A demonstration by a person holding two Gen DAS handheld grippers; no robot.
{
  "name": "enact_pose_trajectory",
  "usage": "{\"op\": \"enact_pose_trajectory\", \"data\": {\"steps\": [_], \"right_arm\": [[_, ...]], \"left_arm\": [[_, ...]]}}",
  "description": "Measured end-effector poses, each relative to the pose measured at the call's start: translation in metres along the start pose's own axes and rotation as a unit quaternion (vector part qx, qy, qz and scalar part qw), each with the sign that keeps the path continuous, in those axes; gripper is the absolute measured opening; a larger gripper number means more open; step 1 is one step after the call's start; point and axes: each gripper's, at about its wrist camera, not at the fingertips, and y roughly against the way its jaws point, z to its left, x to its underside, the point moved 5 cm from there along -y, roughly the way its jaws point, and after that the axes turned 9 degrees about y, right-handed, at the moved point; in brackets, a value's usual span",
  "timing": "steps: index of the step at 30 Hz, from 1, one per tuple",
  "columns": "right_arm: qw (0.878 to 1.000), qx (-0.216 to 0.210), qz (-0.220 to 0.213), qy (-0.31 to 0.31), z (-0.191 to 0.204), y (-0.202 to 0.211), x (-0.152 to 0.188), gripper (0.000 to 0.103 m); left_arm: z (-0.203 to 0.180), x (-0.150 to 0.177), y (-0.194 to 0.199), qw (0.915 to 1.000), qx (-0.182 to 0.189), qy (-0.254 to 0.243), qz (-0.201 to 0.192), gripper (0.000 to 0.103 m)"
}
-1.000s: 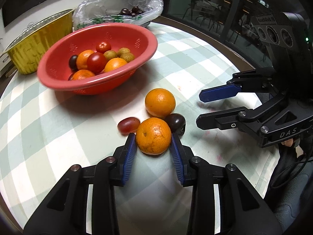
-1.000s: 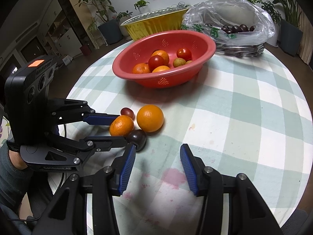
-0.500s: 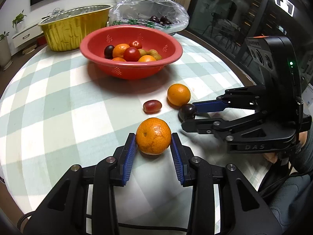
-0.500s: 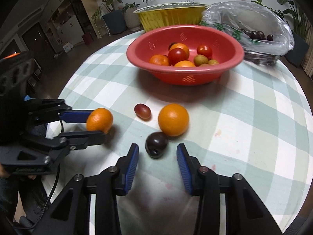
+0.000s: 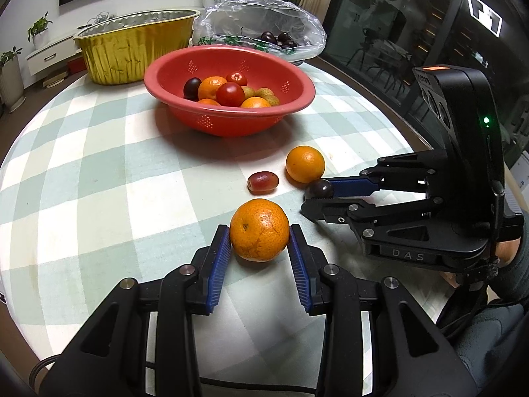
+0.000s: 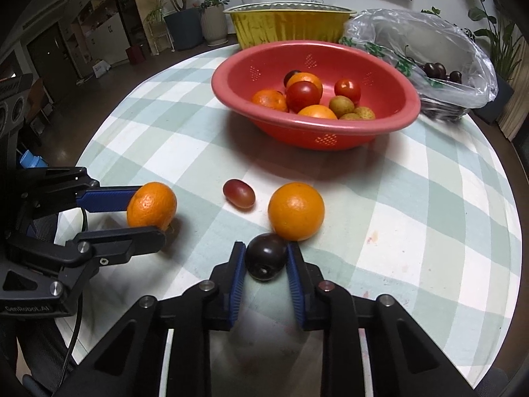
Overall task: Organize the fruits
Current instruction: 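Close the right gripper on a dark plum while the left holds the orange, then carry the orange and the dark plum over the red bowl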
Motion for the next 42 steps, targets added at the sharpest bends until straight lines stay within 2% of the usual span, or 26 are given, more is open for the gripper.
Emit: {"op": "enact_pose_trajectory", "data": {"steps": [6,16,28,37,42], "right_arm": [[1.0,-0.008,-0.001,-0.009,-0.001,0.001,0.001,0.025],[0.998,-0.045,0.003,-0.04,-0.003,0.009,0.01,0.025],[0.996,-0.052,-0.012,-0.064,-0.017,0.028,0.009,0.025],[0.995,-0.023,-0.044,-0.092,-0.065,0.054,-0.007,0.025],[0.994,-0.007,-0.061,-0.089,-0.084,0.064,-0.026,0.025]], "left_arm": [[0.001,0.0,-0.001,1.0,-0.002,0.003,-0.001,0.034],[0.001,-0.001,-0.001,1.0,0.0,0.005,-0.003,0.034],[0.0,-0.008,0.007,0.9999,0.003,0.006,-0.015,0.034],[0.002,-0.042,0.018,0.9992,-0.005,-0.005,-0.039,0.034],[0.006,-0.073,0.02,0.9985,-0.01,-0.005,-0.053,0.034]]}}
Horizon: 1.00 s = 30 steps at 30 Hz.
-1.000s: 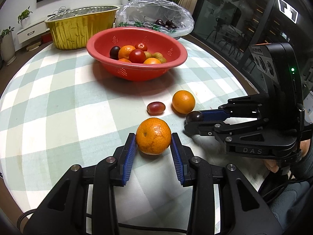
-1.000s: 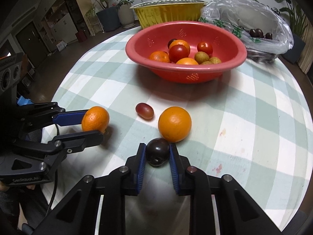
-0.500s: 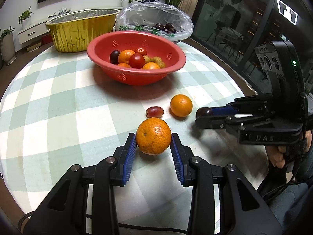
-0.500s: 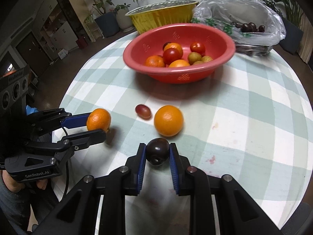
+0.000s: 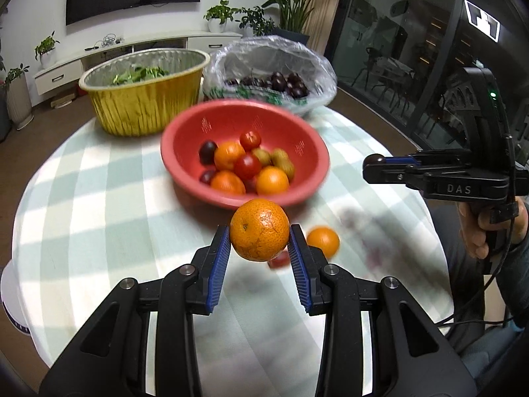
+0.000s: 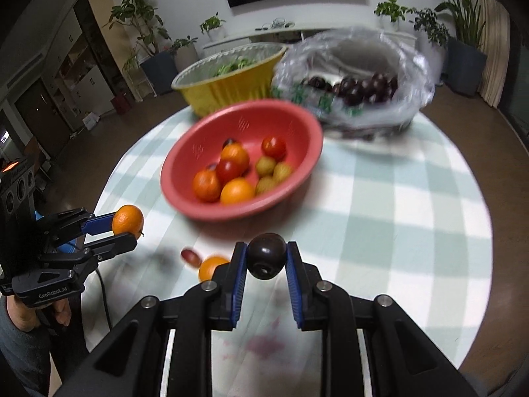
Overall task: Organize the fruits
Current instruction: 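Carry the orange and the dark plum over the red bowl, then lower both fruits into the red bowl and open both grippers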
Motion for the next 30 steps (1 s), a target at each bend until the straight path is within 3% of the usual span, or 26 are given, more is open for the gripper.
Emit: {"op": "enact_pose_trajectory", "data": {"steps": [6,13,30], "right_arm": [[0.999,0.012,-0.023,0.023,0.0,0.003,-0.036,0.025],[0.998,0.024,-0.022,0.056,0.007,-0.024,-0.07,0.025],[0.997,0.029,0.024,0.065,0.003,-0.092,-0.08,0.025]], "left_arm": [[0.007,-0.042,-0.016,0.9999,-0.014,-0.002,-0.006,0.034],[0.011,-0.075,-0.051,0.9994,-0.03,-0.015,0.002,0.034],[0.032,-0.075,-0.107,0.9984,-0.049,-0.015,0.025,0.034]]}}
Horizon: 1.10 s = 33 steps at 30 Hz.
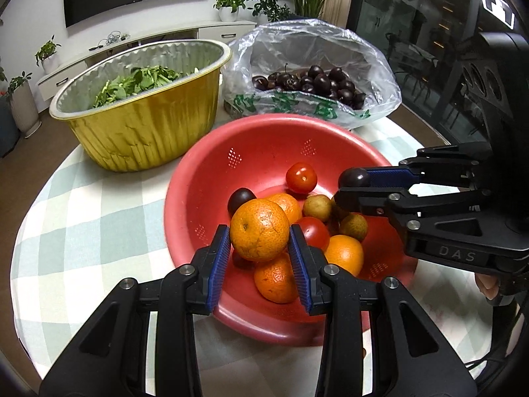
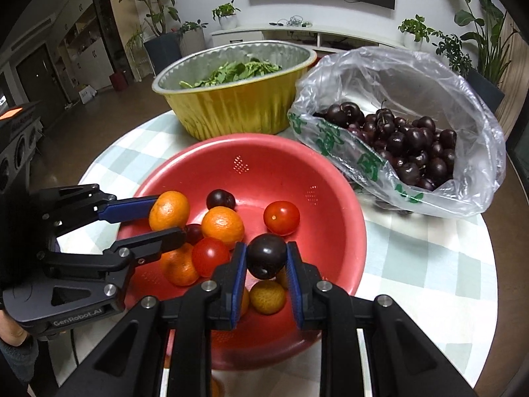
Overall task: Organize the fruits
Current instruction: 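Lower both fruits into the red bowl and open both grippers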
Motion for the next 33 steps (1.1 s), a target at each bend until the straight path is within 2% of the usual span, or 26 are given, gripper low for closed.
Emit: {"op": "enact_pose_trajectory", "data": {"steps": [11,14,17,24,25,27,29,31,33], "right_arm": [[1.0,0.004,0.014,0.005,0.0,-0.022,0.003,0.026],[1.0,0.005,0.015,0.009,0.002,-0.024,0.002,0.026],[1.0,0.005,0.015,0.012,0.002,-0.022,0.004,0.027],[1.0,0.008,0.015,0.015,0.005,-0.019,0.006,0.028],[1.0,0.009,0.014,0.015,0.005,-0.017,0.006,0.028],[1.0,0.011,0.009,0.014,0.005,-0.013,0.007,0.037],[1.0,0.013,0.001,0.013,0.005,-0.006,0.006,0.041],[1.0,0.014,-0.003,0.012,0.007,-0.001,0.006,0.041],[1.0,0.016,-0.01,0.013,0.008,0.008,0.007,0.041]], "left_arm": [[-0.006,-0.002,-0.006,0.9999,-0.005,-0.014,-0.003,0.035],[-0.004,-0.002,-0.003,0.9998,-0.012,-0.012,-0.007,0.043],[-0.006,-0.003,0.003,0.9998,-0.006,-0.011,-0.018,0.064],[-0.013,-0.001,0.02,0.9995,-0.004,-0.015,-0.028,0.067],[-0.013,0.0,0.024,0.9994,-0.004,-0.014,-0.032,0.069],[-0.014,0.003,0.034,0.9991,-0.003,-0.009,-0.04,0.078],[-0.015,0.008,0.045,0.9989,0.0,-0.004,-0.047,0.079],[-0.017,0.014,0.055,0.9987,0.001,-0.003,-0.05,0.08],[-0.02,0.024,0.065,0.9985,0.001,-0.008,-0.054,0.089]]}}
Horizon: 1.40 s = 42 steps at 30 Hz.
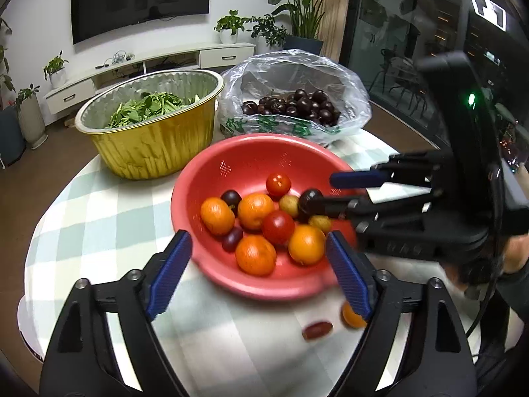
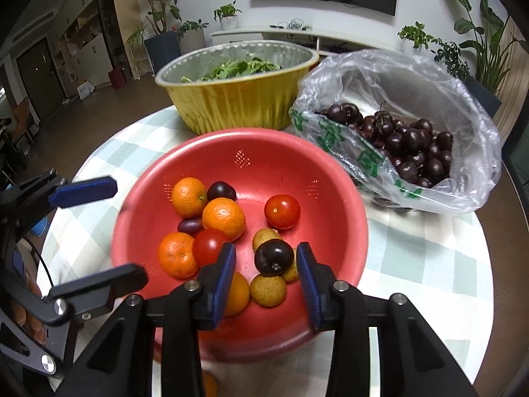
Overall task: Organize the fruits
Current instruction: 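Lower both fruits into the red bowl and open both grippers, then move both open grippers back to the last two fruits, then close the right gripper on a tangerine, then close the left gripper on a red-brown date while the right holds the tangerine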
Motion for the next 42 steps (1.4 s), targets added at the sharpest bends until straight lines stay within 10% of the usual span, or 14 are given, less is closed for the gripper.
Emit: {"op": "enact_pose_trajectory", "data": {"steps": [7,19,42], "right_arm": [[0.999,-0.009,-0.042,-0.018,0.011,0.052,0.032,0.055],[0.998,-0.055,0.016,-0.033,0.042,0.04,0.095,0.057],[0.994,-0.095,0.044,-0.017,0.06,0.019,0.095,0.039]], "left_arm": [[0.0,0.048,0.026,0.9997,-0.009,0.019,0.016,0.101],[-0.004,0.126,0.063,0.9967,-0.019,0.075,0.024,0.103],[-0.009,0.113,0.039,0.9969,-0.029,0.042,0.06,0.103]]}}
